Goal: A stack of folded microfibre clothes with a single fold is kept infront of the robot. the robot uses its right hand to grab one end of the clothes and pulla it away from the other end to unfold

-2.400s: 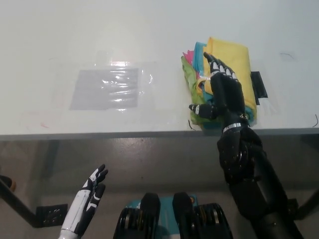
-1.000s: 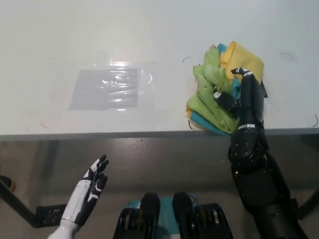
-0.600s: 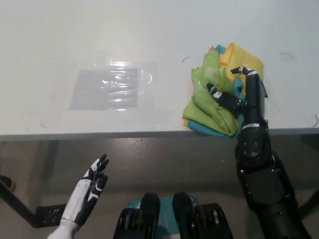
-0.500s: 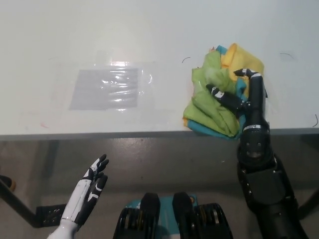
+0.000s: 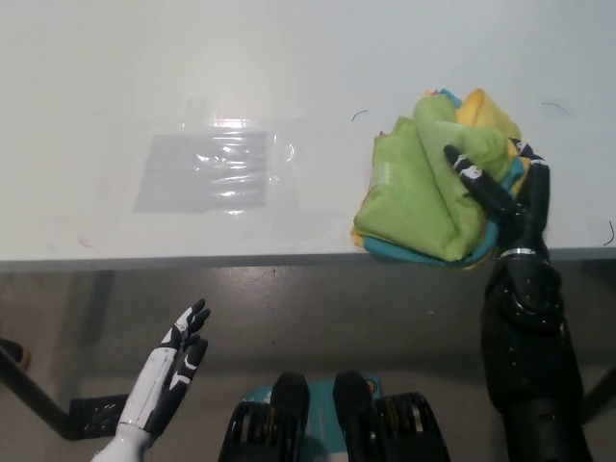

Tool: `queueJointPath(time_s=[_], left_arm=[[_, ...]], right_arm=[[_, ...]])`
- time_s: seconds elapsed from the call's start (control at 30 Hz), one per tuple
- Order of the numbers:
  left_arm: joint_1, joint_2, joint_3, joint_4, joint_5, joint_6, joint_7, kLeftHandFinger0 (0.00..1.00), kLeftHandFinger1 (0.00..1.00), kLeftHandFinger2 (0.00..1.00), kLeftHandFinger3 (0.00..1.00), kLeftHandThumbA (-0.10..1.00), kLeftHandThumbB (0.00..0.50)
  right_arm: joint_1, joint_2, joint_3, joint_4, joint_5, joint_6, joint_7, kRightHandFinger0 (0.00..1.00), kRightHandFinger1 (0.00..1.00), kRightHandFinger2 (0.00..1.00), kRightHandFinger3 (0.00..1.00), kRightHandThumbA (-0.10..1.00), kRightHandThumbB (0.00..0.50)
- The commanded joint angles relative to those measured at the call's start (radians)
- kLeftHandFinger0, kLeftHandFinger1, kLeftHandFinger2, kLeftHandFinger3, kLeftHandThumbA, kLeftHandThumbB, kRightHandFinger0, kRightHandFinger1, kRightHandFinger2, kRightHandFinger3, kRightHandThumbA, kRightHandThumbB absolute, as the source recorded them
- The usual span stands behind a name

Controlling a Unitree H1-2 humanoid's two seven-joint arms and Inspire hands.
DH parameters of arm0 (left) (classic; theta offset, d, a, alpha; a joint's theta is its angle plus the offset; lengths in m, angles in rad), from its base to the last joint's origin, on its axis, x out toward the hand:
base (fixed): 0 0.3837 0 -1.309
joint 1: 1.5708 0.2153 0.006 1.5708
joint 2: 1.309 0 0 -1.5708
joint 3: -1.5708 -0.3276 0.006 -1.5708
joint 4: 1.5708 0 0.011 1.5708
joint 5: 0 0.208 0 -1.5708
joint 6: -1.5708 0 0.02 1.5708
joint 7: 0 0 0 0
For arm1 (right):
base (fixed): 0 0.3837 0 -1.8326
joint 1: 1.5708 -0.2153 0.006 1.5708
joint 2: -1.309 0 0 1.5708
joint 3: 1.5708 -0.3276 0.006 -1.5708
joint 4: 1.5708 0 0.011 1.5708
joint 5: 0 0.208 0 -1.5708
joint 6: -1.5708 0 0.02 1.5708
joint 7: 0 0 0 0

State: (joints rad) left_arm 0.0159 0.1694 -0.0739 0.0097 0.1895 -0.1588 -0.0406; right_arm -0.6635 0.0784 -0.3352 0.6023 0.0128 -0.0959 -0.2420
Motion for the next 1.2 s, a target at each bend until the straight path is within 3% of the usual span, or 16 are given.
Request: queueJointPath(time_s=[0.0, 0.07, 0.13, 0.17, 0.2, 0.23, 0.27, 0.3, 0.33, 0.37, 0.43, 0.5, 0.67, 0.73, 1.0, 1.17], left_arm=[[-0.024, 0.020, 0.004, -0.017, 0.010, -0.015, -0.006, 1.00, 1.00, 1.00, 1.00, 1.00, 0.277], [-0.022, 0.021, 0.004, -0.020, 0.013, -0.010, -0.005, 1.00, 1.00, 1.00, 1.00, 1.00, 0.281], [-0.021, 0.019, 0.005, -0.017, 0.013, -0.015, -0.002, 1.00, 1.00, 1.00, 1.00, 1.00, 0.280], [-0.018, 0.018, 0.006, -0.018, 0.012, -0.013, -0.002, 1.00, 1.00, 1.00, 1.00, 1.00, 0.280], [-0.017, 0.018, 0.007, -0.018, 0.009, -0.014, -0.003, 1.00, 1.00, 1.00, 1.00, 1.00, 0.279], [-0.015, 0.019, 0.007, -0.018, 0.011, -0.015, -0.002, 1.00, 1.00, 1.00, 1.00, 1.00, 0.277], [-0.014, 0.019, 0.007, -0.018, 0.011, -0.017, -0.002, 1.00, 1.00, 1.00, 1.00, 1.00, 0.275], [-0.014, 0.019, 0.007, -0.016, 0.012, -0.019, -0.001, 1.00, 1.00, 1.00, 1.00, 1.00, 0.274], [-0.011, 0.021, 0.010, -0.017, 0.010, -0.020, 0.000, 1.00, 1.00, 1.00, 1.00, 1.00, 0.272], [-0.010, 0.021, 0.011, -0.017, 0.010, -0.021, 0.000, 1.00, 1.00, 1.00, 1.00, 1.00, 0.270], [-0.005, 0.021, 0.013, -0.020, 0.006, -0.020, 0.000, 1.00, 1.00, 1.00, 1.00, 1.00, 0.272], [-0.003, 0.021, 0.014, -0.020, 0.003, -0.019, -0.002, 1.00, 1.00, 1.00, 1.00, 1.00, 0.274], [-0.001, 0.024, 0.013, -0.019, 0.011, -0.022, -0.001, 1.00, 1.00, 1.00, 1.00, 1.00, 0.266], [-0.001, 0.023, 0.013, -0.021, 0.010, -0.019, -0.002, 1.00, 1.00, 1.00, 1.00, 1.00, 0.269], [0.008, 0.026, 0.011, -0.025, 0.005, -0.017, -0.008, 1.00, 1.00, 1.00, 1.00, 1.00, 0.274], [0.013, 0.027, 0.014, -0.033, 0.008, -0.008, -0.006, 1.00, 1.00, 1.00, 1.00, 1.00, 0.268]], right_arm=[[-0.024, 0.023, -0.087, -0.113, 0.267, -0.122, 0.085, 0.00, 0.15, 0.48, 0.59, 1.00, 0.112], [-0.015, 0.014, -0.098, -0.121, 0.267, -0.152, 0.080, 0.00, 0.15, 0.48, 0.59, 1.00, 0.100], [-0.013, 0.016, -0.121, -0.141, 0.271, -0.147, 0.041, 0.00, 0.17, 0.50, 0.60, 1.00, 0.147], [-0.012, 0.017, -0.139, -0.154, 0.278, -0.145, 0.016, 0.00, 0.18, 0.52, 0.61, 1.00, 0.137], [-0.012, 0.006, -0.141, -0.141, 0.247, -0.167, -0.008, 0.02, 0.22, 0.55, 0.62, 1.00, 0.109], [-0.010, 0.000, -0.141, -0.145, 0.189, -0.165, -0.064, 0.08, 0.29, 0.61, 0.67, 1.00, 0.130], [-0.007, -0.002, -0.141, -0.146, 0.174, -0.177, -0.076, 0.14, 0.40, 0.80, 0.85, 1.00, 0.125], [-0.003, -0.006, -0.140, -0.149, 0.152, -0.193, -0.094, 0.16, 0.42, 0.79, 0.82, 1.00, 0.126], [0.012, -0.015, -0.116, -0.158, 0.074, -0.214, -0.128, 0.54, 0.87, 1.00, 1.00, 1.00, 0.149], [0.028, -0.030, -0.089, -0.168, 0.003, -0.218, -0.151, 1.00, 1.00, 1.00, 1.00, 1.00, 0.161], [0.059, -0.060, -0.044, -0.183, -0.053, -0.232, -0.132, 1.00, 1.00, 1.00, 1.00, 1.00, 0.179], [0.085, -0.095, 0.000, -0.206, -0.164, -0.228, -0.180, 1.00, 1.00, 1.00, 1.00, 1.00, 0.283], [0.142, -0.135, 0.063, -0.374, -0.426, -0.180, -0.299, 1.00, 1.00, 1.00, 1.00, 1.00, 0.263], [0.161, -0.141, 0.070, -0.473, -0.433, -0.137, -0.258, 1.00, 1.00, 1.00, 1.00, 1.00, 0.321], [0.245, -0.111, 0.099, -0.744, -0.512, -0.056, -0.207, 1.00, 1.00, 1.00, 1.00, 1.00, 0.283], [0.291, -0.111, 0.133, -1.005, -0.599, -0.089, -0.133, 1.00, 1.00, 1.00, 1.00, 1.00, 0.316]])
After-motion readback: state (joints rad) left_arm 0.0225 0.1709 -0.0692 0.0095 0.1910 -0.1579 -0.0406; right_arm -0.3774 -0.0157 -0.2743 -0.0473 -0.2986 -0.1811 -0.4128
